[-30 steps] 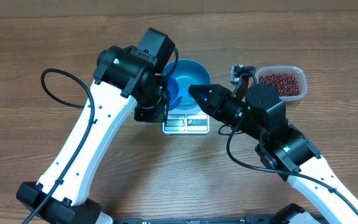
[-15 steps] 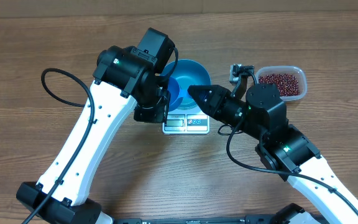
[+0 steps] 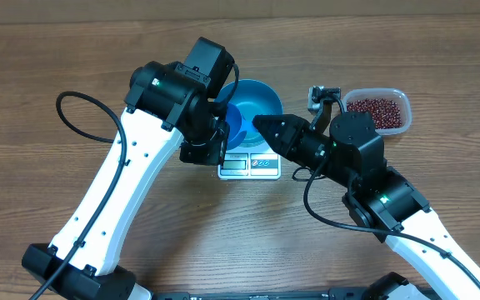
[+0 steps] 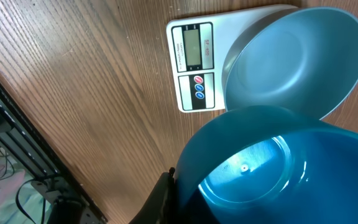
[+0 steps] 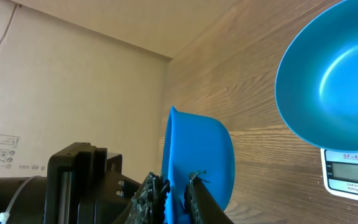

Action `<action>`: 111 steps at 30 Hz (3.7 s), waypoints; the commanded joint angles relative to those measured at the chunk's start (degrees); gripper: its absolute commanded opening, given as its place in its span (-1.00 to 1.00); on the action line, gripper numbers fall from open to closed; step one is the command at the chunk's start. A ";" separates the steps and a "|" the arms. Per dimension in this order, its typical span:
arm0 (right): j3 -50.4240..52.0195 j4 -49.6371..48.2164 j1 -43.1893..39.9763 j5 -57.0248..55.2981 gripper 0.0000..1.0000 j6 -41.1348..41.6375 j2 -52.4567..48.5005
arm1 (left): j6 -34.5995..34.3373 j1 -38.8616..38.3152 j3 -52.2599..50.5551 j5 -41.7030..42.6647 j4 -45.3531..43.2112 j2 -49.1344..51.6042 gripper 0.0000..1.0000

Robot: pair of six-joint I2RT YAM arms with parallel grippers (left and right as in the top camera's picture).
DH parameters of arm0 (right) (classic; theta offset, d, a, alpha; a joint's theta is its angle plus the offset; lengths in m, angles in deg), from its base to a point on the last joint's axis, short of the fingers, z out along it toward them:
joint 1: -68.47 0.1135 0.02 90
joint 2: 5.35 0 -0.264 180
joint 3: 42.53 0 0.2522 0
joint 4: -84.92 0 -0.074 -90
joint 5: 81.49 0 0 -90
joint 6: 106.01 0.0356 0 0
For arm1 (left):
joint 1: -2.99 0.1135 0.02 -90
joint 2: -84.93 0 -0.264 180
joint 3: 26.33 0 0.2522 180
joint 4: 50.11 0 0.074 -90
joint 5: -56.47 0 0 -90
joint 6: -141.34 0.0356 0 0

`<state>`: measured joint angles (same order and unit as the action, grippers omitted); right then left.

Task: Scoop item into bowl and weigh 150g on scale
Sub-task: 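Grasp the scoop handle with the right gripper, release left gripper, then carry the blue scoop with the right gripper to the bean tub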

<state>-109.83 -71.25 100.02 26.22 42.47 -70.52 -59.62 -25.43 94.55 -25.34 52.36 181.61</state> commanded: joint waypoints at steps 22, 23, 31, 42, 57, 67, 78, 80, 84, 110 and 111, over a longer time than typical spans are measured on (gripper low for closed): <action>-1.07 0.98 0.26 0.79 -0.92 -0.50 0.37 | 1.29 -0.15 0.02 0.42 -0.31 0.07 1.00; -1.07 0.96 0.26 0.76 -0.93 -0.50 0.37 | 1.29 -0.11 0.02 0.44 -0.42 0.04 1.00; -1.07 2.97 0.20 -1.79 -0.93 -2.01 0.37 | 4.33 0.02 0.42 0.22 -1.16 -0.09 0.99; -1.07 6.21 -4.98 -2.16 -0.93 -2.51 0.37 | 15.15 5.01 0.57 0.46 -0.94 -2.82 0.99; -1.09 12.41 -17.09 8.13 -0.93 -13.27 0.55 | 69.61 9.77 0.63 -0.81 -6.82 -4.66 0.99; -1.36 13.22 -22.16 13.90 -0.92 -15.74 1.16 | 91.89 9.77 0.63 -1.62 -6.36 -4.66 0.99; -8.04 21.66 -22.97 -1.73 -0.92 -25.77 1.29 | 100.91 9.77 0.63 -7.32 -6.32 -4.63 1.00; -10.23 24.46 -22.97 -6.12 -0.93 -27.08 1.29 | 100.91 9.77 0.63 -7.32 -6.34 -4.63 0.99; -16.26 31.54 -22.97 -17.84 -0.92 -30.75 1.20 | 100.94 9.77 0.63 -7.32 -6.45 -4.63 0.99; -45.59 53.66 -22.95 -53.94 -0.92 -50.34 -29.77 | 100.89 9.77 0.63 -7.30 -6.69 -4.55 0.99; -45.59 53.31 -22.95 -53.94 -0.92 -51.32 -30.14 | 100.89 9.77 0.63 -7.30 -6.67 -4.55 0.99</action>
<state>-153.15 -17.13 77.44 -24.31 -5.93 -99.67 39.96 -15.88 94.57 -32.14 45.85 177.92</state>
